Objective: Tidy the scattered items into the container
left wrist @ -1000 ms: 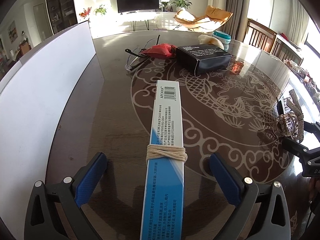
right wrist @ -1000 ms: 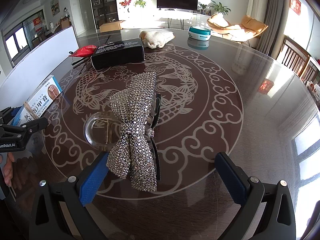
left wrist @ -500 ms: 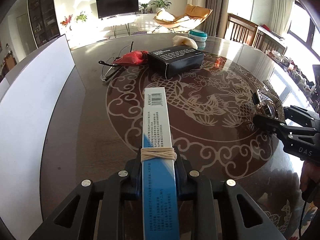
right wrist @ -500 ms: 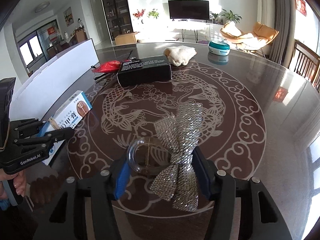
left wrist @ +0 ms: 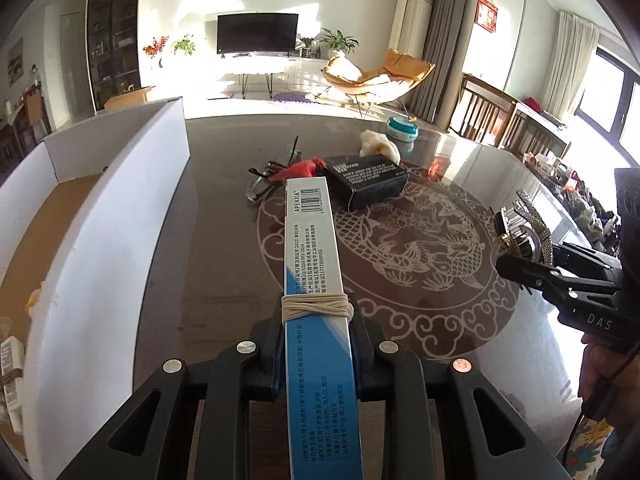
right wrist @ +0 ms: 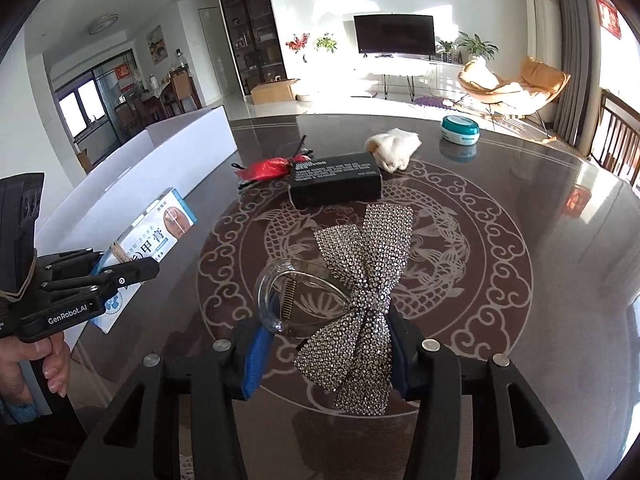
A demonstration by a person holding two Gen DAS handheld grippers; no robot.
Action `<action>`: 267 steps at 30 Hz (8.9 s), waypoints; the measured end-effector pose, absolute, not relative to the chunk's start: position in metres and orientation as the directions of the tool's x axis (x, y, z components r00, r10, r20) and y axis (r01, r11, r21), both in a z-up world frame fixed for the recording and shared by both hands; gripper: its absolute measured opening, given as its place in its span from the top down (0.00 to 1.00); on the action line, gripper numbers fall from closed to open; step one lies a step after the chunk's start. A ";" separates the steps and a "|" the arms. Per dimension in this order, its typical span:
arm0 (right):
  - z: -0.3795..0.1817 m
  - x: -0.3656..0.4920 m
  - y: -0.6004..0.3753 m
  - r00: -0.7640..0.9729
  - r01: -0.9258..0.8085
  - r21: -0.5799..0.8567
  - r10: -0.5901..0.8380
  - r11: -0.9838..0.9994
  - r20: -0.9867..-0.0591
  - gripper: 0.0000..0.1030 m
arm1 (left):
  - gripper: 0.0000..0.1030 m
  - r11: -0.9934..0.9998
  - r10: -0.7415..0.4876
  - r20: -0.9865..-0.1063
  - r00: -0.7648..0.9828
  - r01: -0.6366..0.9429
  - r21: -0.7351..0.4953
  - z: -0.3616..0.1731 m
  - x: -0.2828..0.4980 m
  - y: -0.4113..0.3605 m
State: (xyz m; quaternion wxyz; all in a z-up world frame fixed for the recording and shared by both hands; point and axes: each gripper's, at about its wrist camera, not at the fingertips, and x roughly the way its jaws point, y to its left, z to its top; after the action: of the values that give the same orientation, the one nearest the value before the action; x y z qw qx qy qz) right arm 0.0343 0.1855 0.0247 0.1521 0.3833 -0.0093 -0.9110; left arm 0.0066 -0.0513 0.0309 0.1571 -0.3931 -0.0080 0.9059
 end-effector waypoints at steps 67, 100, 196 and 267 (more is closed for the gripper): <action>-0.051 -0.009 0.188 -0.605 0.104 -0.091 0.009 -0.990 -0.796 0.00 | 0.16 -0.974 0.155 -0.794 -0.588 -0.226 -0.022 -0.046 -0.036 -0.006; -0.055 -0.015 0.197 -0.580 0.087 -0.011 -0.042 -0.996 -0.814 0.00 | 0.00 -0.975 0.128 -0.810 -0.572 -0.220 0.001 -0.057 -0.037 -0.008; -0.055 -0.015 0.197 -0.580 0.086 -0.010 -0.042 -0.996 -0.813 0.00 | 0.00 -0.975 0.136 -0.809 -0.572 -0.222 -0.007 -0.056 -0.037 -0.006; -0.055 -0.015 0.196 -0.580 0.087 -0.009 -0.043 -0.996 -0.814 0.00 | 0.76 -0.882 0.379 -0.766 -0.519 -0.453 -0.130 -0.046 -0.008 0.028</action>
State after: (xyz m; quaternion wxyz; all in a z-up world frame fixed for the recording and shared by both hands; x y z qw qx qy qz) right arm -0.0151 0.1964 -0.0549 0.0368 0.4568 0.0241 -0.8885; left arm -0.0085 0.0279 -0.0459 0.2391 -0.4284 0.0432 0.8703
